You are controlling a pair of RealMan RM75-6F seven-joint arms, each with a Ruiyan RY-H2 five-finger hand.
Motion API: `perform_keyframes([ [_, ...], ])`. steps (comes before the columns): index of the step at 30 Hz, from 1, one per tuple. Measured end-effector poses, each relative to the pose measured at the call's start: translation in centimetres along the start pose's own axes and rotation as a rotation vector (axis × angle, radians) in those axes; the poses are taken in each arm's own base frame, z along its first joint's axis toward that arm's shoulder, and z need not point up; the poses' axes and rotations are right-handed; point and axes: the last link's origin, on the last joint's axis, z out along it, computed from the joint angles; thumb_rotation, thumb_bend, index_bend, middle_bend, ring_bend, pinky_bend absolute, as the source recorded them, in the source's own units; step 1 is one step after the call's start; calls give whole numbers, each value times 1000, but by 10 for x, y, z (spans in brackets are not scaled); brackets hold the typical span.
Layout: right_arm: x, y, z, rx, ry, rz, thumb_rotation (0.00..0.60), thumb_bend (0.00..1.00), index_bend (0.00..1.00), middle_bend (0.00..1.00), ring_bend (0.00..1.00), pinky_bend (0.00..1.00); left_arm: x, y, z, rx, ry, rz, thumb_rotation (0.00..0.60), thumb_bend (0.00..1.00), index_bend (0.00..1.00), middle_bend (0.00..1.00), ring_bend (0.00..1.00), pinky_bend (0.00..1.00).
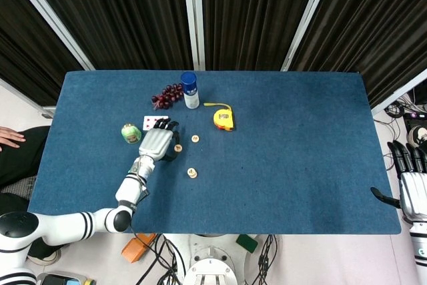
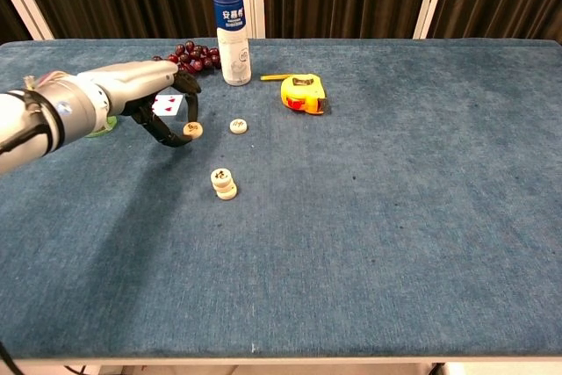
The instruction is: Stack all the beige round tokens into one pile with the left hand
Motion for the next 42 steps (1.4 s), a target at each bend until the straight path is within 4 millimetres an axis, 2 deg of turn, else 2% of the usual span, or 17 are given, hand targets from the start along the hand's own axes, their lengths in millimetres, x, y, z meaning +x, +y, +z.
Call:
perform_keyframes([
  [10,-3,5,-7,-1,-2,14,600,201,4,116,0,91,5,35,-38,-146,-14,1,600,343,511,107,0,0],
  [25,-4,8,-13,1,0,20,600,201,4,116,0,91,-5,51,-43,-170,-87,37,600,335,511,107,0,0],
  [42,-4,8,-13,1,0,19,600,201,4,116,0,91,-11,46,-40,-141,-91,66,600,311,501,107,0,0],
])
